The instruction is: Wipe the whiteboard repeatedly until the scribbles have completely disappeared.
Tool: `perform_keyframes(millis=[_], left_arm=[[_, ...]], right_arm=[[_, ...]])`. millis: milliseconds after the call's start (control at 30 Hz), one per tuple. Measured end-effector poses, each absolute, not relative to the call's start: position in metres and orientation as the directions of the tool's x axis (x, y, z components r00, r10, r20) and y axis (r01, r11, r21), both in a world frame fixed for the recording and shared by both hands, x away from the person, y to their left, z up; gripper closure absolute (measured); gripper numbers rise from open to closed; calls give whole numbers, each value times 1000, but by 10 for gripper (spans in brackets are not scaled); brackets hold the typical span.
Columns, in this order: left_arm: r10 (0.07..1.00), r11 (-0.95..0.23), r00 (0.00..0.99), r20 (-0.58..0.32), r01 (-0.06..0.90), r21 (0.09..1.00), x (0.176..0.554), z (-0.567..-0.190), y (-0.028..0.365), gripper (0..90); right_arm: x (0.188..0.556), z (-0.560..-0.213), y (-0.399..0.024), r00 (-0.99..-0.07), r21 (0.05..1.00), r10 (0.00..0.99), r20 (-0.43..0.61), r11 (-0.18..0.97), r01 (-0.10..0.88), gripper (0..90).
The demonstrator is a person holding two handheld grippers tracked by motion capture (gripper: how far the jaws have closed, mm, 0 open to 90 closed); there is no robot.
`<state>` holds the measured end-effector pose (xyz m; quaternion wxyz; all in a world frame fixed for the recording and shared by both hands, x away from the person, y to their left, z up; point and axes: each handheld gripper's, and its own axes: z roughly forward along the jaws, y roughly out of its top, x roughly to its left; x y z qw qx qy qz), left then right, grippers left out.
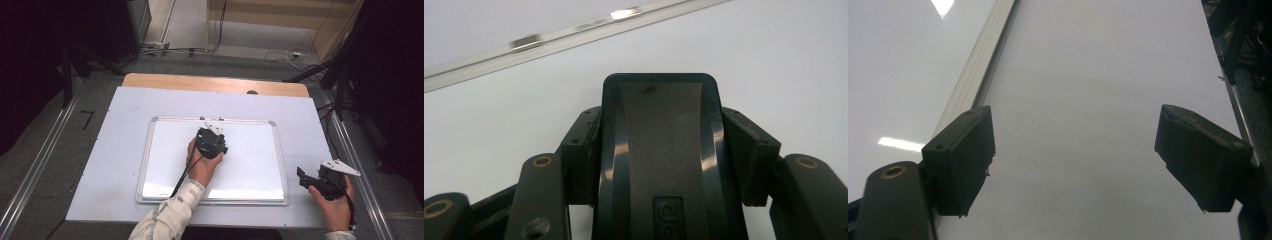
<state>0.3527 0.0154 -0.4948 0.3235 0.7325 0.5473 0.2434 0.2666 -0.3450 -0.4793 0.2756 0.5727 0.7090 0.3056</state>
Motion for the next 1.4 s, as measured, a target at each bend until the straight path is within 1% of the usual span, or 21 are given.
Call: perform_keyframes(millis=[167,367,567,733,867,1200,1400], left_arm=[[968,-166,249,-3,657,736,353,-494,42,411],[967,-152,253,-32,672,725,350,-491,52,410],[965,-131,260,-44,618,775,332,-467,68,411],[966,-125,254,-41,603,788,315,-457,83,410],[969,-100,239,-59,602,792,304,-455,91,407],[977,-86,207,-51,598,797,287,-453,110,406],[985,-61,163,-50,612,788,278,-459,129,406]], right_arm=[[266,-479,-345,-190,751,981,-45,159,641,152],[266,-478,-344,-185,751,982,-47,156,642,151],[267,-479,-344,-185,748,982,-46,157,645,151],[266,-478,-343,-183,751,982,-47,155,642,151],[266,-478,-343,-183,752,982,-47,156,641,151],[267,-478,-342,-187,751,981,-49,160,640,151],[266,-477,-342,-188,751,981,-48,159,641,152]])
